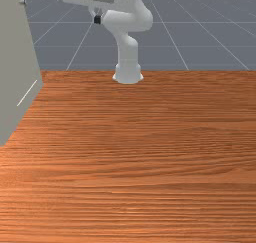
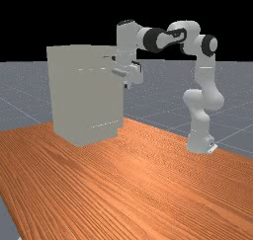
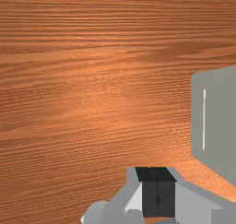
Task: Open the drawer
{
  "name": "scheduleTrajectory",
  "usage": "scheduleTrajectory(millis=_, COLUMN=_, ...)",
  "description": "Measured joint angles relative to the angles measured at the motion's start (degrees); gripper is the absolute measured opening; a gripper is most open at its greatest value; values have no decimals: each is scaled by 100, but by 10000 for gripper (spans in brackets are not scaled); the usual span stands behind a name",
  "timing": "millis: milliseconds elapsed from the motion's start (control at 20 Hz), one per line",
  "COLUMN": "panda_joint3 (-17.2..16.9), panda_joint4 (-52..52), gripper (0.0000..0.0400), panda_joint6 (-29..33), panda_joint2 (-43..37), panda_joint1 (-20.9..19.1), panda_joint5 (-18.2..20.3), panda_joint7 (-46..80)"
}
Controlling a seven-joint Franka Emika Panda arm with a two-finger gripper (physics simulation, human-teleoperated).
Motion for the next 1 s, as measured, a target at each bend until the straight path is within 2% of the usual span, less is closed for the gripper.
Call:
scheduleTrajectory(millis=250, panda_joint3=10, panda_joint4=227, gripper=0, panda_joint6=-137, panda_joint2=-254, panda_joint1=19, panda_joint5=80, panda_joint7=153)
scheduleTrajectory(millis=350, panda_joint3=-5, panda_joint4=668, gripper=0, panda_joint6=-247, panda_joint2=-320, panda_joint1=8, panda_joint5=85, panda_joint7=148)
scheduleTrajectory(millis=500, panda_joint3=-235, panda_joint4=1650, gripper=0, panda_joint6=-700, panda_joint2=-311, panda_joint1=-150, panda_joint5=85, panda_joint7=-137)
scheduleTrajectory(millis=550, panda_joint3=-356, panda_joint4=1810, gripper=157, panda_joint6=-760, panda_joint2=-313, panda_joint1=-252, panda_joint5=81, panda_joint7=-309)
scheduleTrajectory(millis=600, panda_joint3=-484, panda_joint4=1907, gripper=252, panda_joint6=-783, panda_joint2=-309, panda_joint1=-372, panda_joint5=82, panda_joint7=-469)
scheduleTrajectory(millis=650, panda_joint3=-610, panda_joint4=1971, gripper=310, panda_joint6=-777, panda_joint2=-299, panda_joint1=-495, panda_joint5=83, panda_joint7=-595)
scheduleTrajectory(millis=700, panda_joint3=-730, panda_joint4=2151, gripper=346, panda_joint6=-783, panda_joint2=-257, panda_joint1=-617, panda_joint5=90, panda_joint7=-683)
scheduleTrajectory(millis=800, panda_joint3=-913, panda_joint4=2695, gripper=380, panda_joint6=-843, panda_joint2=-118, panda_joint1=-832, panda_joint5=119, panda_joint7=-799)
scheduleTrajectory(millis=1000, panda_joint3=-1172, panda_joint4=3510, gripper=397, panda_joint6=-995, panda_joint2=311, panda_joint1=-1151, panda_joint5=180, panda_joint7=-876)
